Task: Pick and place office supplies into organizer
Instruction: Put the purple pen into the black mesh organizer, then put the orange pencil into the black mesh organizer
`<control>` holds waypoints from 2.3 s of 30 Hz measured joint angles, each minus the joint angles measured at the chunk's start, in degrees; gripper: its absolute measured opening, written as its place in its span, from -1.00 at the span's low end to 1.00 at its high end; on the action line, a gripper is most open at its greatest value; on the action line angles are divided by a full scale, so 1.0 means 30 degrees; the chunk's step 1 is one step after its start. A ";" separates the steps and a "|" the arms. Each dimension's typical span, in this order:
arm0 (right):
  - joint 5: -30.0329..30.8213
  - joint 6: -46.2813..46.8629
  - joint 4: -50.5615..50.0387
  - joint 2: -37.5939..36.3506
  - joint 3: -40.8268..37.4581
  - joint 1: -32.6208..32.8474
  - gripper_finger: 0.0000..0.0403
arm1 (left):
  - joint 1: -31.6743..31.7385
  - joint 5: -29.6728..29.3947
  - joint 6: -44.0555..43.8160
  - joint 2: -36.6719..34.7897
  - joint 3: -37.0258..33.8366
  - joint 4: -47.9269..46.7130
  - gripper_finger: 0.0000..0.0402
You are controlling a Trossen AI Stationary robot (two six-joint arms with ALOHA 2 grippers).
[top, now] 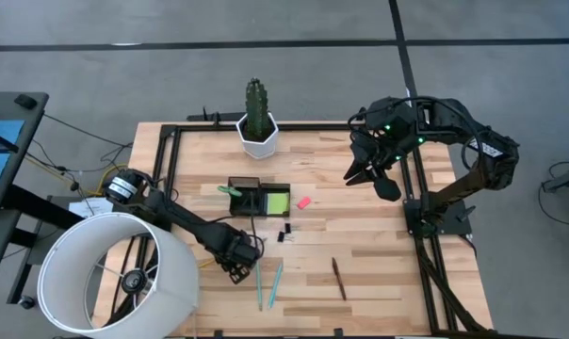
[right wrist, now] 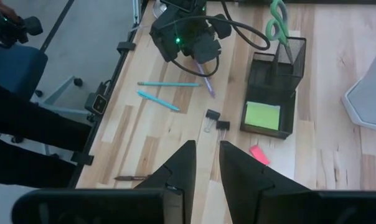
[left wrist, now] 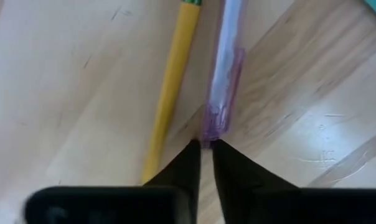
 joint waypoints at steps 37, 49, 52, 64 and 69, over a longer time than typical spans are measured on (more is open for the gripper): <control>-0.0046 -0.0005 0.0107 0.0000 0.0000 -0.0003 -0.68 | 0.2346 -0.4170 0.4176 0.0095 0.4342 -0.8432 -0.38; -0.0052 0.0000 0.0042 0.0000 0.0000 0.0000 -0.68 | 0.6291 -0.3927 0.7453 0.0102 0.1406 -0.4822 -0.44; -0.0051 0.0000 0.0027 0.0000 0.0000 0.0000 -0.68 | 0.6637 -0.2459 0.8218 0.0073 0.0706 -0.3585 -0.47; -0.0046 -0.0095 -0.0029 0.0000 -0.0007 0.0000 -0.68 | 0.6962 -0.2431 0.8891 -0.0017 0.0007 -0.1979 -0.43; -0.0024 -0.0138 -0.0036 0.0000 -0.0007 0.0000 -0.68 | 0.7493 0.0140 0.9281 0.0485 -0.0001 -0.1459 -0.40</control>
